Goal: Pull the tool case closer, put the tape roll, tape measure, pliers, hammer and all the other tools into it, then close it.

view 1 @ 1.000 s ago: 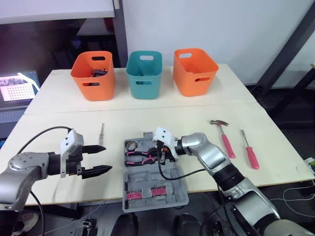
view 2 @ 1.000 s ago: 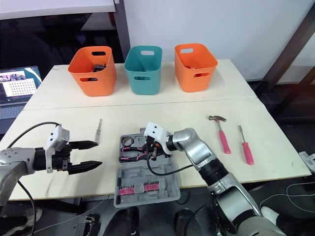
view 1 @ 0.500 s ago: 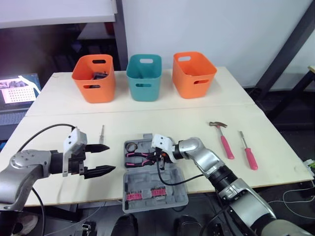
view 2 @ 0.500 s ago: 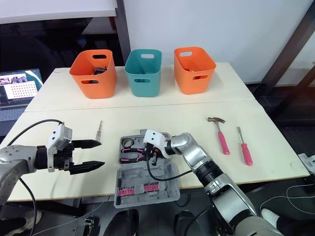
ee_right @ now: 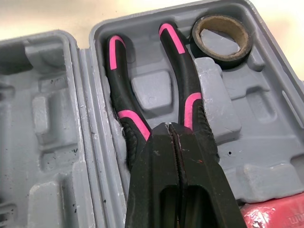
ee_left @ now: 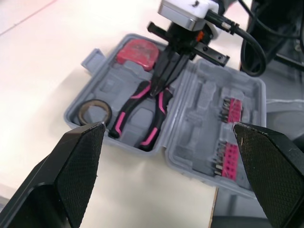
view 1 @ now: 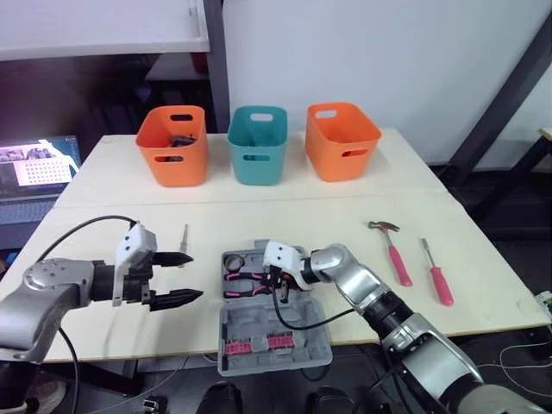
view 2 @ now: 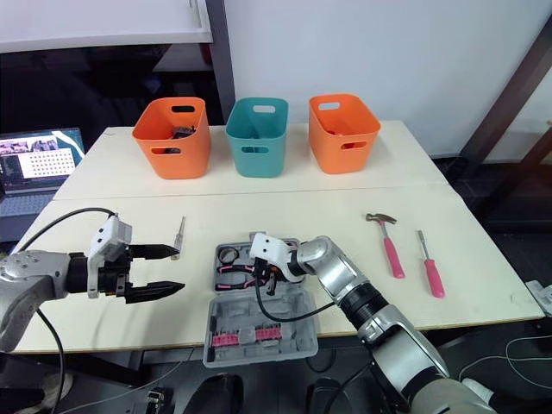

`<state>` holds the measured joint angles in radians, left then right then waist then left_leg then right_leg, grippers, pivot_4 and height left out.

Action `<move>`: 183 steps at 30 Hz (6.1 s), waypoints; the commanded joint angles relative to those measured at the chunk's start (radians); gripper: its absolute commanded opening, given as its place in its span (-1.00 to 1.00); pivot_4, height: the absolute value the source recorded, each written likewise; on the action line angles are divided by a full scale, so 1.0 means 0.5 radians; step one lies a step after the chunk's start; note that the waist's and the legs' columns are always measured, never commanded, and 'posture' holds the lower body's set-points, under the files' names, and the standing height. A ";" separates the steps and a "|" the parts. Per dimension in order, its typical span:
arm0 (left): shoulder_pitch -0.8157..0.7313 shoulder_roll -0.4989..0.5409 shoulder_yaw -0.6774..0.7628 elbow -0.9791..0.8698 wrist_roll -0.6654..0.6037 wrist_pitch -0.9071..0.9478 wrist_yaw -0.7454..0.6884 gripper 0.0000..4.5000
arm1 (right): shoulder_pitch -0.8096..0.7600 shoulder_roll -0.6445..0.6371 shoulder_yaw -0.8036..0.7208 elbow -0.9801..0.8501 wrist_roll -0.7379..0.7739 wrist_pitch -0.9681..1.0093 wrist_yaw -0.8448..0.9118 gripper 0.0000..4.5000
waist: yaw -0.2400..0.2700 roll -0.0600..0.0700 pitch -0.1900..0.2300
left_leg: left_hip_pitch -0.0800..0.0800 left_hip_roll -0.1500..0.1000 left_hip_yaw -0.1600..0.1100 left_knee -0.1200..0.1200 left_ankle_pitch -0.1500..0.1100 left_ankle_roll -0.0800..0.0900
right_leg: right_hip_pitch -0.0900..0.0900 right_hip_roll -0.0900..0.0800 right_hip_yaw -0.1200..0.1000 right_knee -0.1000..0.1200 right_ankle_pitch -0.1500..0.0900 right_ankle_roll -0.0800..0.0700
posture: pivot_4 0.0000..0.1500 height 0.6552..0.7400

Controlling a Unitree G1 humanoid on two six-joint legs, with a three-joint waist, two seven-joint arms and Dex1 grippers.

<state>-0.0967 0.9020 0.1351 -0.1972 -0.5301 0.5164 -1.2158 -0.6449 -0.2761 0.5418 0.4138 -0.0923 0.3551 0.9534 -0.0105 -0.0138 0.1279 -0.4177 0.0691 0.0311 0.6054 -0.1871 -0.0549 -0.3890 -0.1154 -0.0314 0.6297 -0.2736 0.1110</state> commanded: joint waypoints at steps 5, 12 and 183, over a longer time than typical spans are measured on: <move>-0.052 0.023 0.008 0.015 0.020 -0.050 -0.018 1.00 | 0.209 -0.052 0.009 0.087 -0.059 -0.063 -0.045 -0.98 | -0.001 -0.002 -0.002 | 0.001 0.000 0.001 0.000 -0.001 -0.002 | 0.000 -0.003 0.000 0.000 0.000 0.000 | 1.00 1.00; -0.078 -0.016 -0.001 0.085 0.036 -0.105 -0.006 1.00 | 0.157 -0.005 -0.295 -0.130 0.163 -0.027 -0.054 -0.98 | -0.005 0.009 0.022 | -0.017 0.000 0.003 0.000 0.002 0.004 | -0.018 -0.002 0.000 0.002 0.000 0.000 | 1.00 1.00; -0.723 -0.757 -0.647 1.430 1.140 -1.091 0.452 -0.99 | -0.012 -0.309 -0.456 0.479 -0.029 -0.781 0.166 -1.00 | -0.005 0.020 0.084 | -0.039 -0.005 -0.039 0.017 0.010 0.001 | -0.002 -0.001 -0.044 0.014 0.004 0.014 | 1.00 1.00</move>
<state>-0.4491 0.5331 -0.1731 0.5057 0.0318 -0.0144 -0.9927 -0.6590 -0.4518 0.3049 0.6767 -0.1049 -0.0279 1.0322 -0.0129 -0.0037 0.1697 -0.4369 0.0665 0.0117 0.6137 -0.1819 -0.0542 -0.3900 -0.1157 -0.0536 0.6367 -0.2714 0.1179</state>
